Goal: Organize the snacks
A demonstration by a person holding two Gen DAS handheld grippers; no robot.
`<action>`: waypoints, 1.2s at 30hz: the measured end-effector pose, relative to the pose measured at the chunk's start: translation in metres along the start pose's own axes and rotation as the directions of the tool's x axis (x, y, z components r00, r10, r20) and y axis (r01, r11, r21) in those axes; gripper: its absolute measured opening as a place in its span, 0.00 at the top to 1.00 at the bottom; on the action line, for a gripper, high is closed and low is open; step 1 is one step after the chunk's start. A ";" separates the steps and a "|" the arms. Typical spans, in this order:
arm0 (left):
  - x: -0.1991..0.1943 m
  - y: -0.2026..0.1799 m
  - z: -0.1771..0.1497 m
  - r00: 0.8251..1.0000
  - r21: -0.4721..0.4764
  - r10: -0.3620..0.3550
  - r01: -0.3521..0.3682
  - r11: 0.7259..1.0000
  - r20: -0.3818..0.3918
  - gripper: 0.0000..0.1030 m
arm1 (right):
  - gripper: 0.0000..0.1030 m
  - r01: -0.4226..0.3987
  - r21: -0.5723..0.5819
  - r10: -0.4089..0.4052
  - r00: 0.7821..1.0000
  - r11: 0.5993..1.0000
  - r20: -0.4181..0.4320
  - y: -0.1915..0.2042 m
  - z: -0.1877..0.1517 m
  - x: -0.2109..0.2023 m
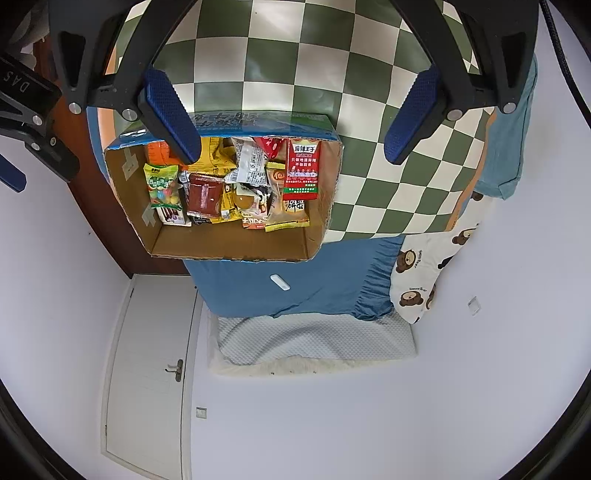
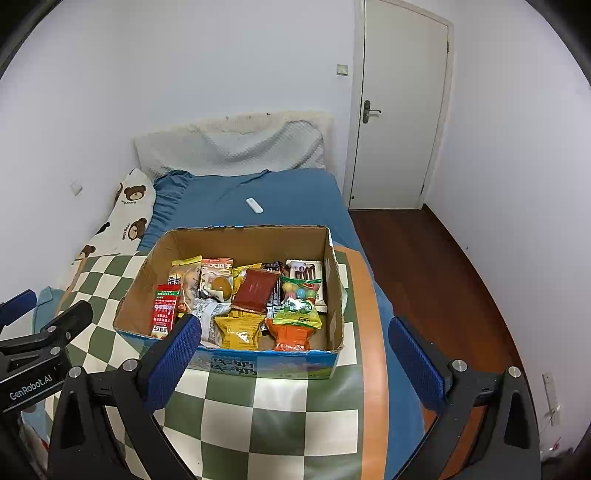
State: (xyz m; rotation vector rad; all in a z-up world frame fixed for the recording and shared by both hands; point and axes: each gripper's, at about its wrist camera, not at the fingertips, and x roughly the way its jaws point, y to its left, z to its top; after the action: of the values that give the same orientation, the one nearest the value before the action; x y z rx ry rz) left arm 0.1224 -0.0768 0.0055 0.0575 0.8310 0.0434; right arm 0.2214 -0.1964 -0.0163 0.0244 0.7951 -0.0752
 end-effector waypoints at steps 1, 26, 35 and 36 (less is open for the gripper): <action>0.000 -0.001 0.000 1.000 0.000 0.001 -0.001 1.000 0.002 0.01 | 0.00 0.000 0.001 0.000 1.000 1.000 0.001 0.000 0.000 0.000; -0.012 -0.004 -0.003 1.000 0.001 -0.006 0.006 1.000 0.011 0.01 | 0.00 -0.003 0.000 0.003 1.000 1.000 0.011 -0.001 -0.001 -0.007; -0.015 -0.004 -0.002 1.000 -0.002 -0.008 0.008 1.000 0.012 0.01 | 0.00 -0.007 0.000 0.007 1.000 1.000 0.016 -0.002 -0.001 -0.011; -0.017 -0.003 -0.001 1.000 -0.004 -0.007 0.007 1.000 0.013 0.01 | 0.00 -0.008 -0.001 0.008 1.000 1.000 0.018 -0.002 -0.001 -0.012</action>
State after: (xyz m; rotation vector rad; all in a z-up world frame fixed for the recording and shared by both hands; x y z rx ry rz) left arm 0.1102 -0.0810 0.0166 0.0514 0.8185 0.0376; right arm 0.2122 -0.1975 -0.0087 0.0265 0.7774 -0.0676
